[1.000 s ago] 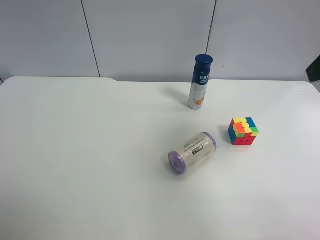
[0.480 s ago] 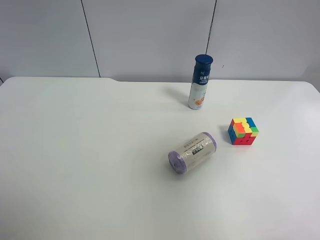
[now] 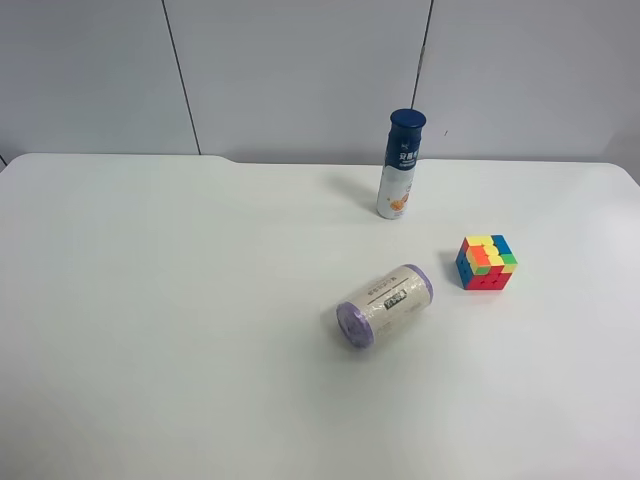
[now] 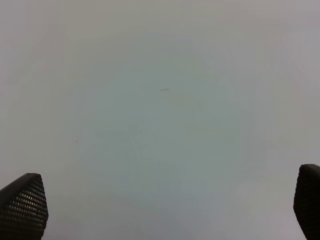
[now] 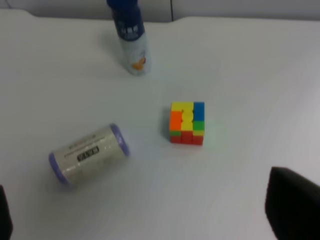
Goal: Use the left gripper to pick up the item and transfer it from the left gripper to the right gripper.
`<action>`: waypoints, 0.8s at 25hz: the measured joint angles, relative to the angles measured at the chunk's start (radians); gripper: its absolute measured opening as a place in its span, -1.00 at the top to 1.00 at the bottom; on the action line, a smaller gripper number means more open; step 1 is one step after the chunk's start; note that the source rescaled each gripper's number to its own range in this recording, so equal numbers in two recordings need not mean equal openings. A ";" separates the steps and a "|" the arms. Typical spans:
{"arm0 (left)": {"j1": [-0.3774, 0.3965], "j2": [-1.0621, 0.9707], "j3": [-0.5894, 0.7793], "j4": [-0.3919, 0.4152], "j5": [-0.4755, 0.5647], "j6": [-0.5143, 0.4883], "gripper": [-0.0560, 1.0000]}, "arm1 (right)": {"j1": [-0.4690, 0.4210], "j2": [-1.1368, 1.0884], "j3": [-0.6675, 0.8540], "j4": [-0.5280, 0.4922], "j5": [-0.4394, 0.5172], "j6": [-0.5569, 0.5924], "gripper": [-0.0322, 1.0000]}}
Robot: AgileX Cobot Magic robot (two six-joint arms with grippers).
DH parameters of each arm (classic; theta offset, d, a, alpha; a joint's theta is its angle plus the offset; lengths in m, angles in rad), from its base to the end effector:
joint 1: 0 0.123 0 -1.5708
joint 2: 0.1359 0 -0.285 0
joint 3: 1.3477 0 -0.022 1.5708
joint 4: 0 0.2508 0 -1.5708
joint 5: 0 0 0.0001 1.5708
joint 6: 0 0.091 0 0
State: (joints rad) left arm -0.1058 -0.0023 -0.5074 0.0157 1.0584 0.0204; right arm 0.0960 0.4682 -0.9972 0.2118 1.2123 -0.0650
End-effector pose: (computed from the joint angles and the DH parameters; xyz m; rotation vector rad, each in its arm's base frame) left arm -0.0058 0.0019 0.2795 0.1274 2.0284 -0.0350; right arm 0.0297 0.0209 0.3982 -0.2069 2.1492 0.2753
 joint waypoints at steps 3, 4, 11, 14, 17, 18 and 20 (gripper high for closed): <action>0.000 0.000 0.000 0.000 0.000 0.000 -1.00 | 0.000 -0.078 0.127 0.000 0.001 0.000 -1.00; 0.000 0.000 0.000 0.000 0.000 0.000 -1.00 | 0.000 -0.105 0.173 0.000 0.001 0.000 -1.00; 0.000 0.000 0.000 0.000 0.000 0.000 -1.00 | 0.000 -0.310 0.431 0.000 -0.074 0.000 -1.00; 0.000 0.000 0.000 0.000 0.000 0.000 -1.00 | 0.000 -0.392 0.485 -0.001 -0.115 0.000 -1.00; 0.000 0.000 0.000 0.000 0.000 0.000 -1.00 | 0.000 -0.456 0.488 -0.012 -0.147 0.000 -1.00; 0.000 0.000 0.000 0.000 0.000 0.000 -1.00 | 0.000 -0.467 0.488 -0.019 -0.148 0.000 -1.00; 0.000 0.000 0.000 0.000 0.000 0.000 -1.00 | 0.000 -0.471 0.490 -0.049 -0.147 0.000 -1.00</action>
State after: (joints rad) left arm -0.1058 -0.0023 -0.5074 0.0157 1.0584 0.0204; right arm 0.0960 -0.0025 -0.5072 0.1630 1.0652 -0.0650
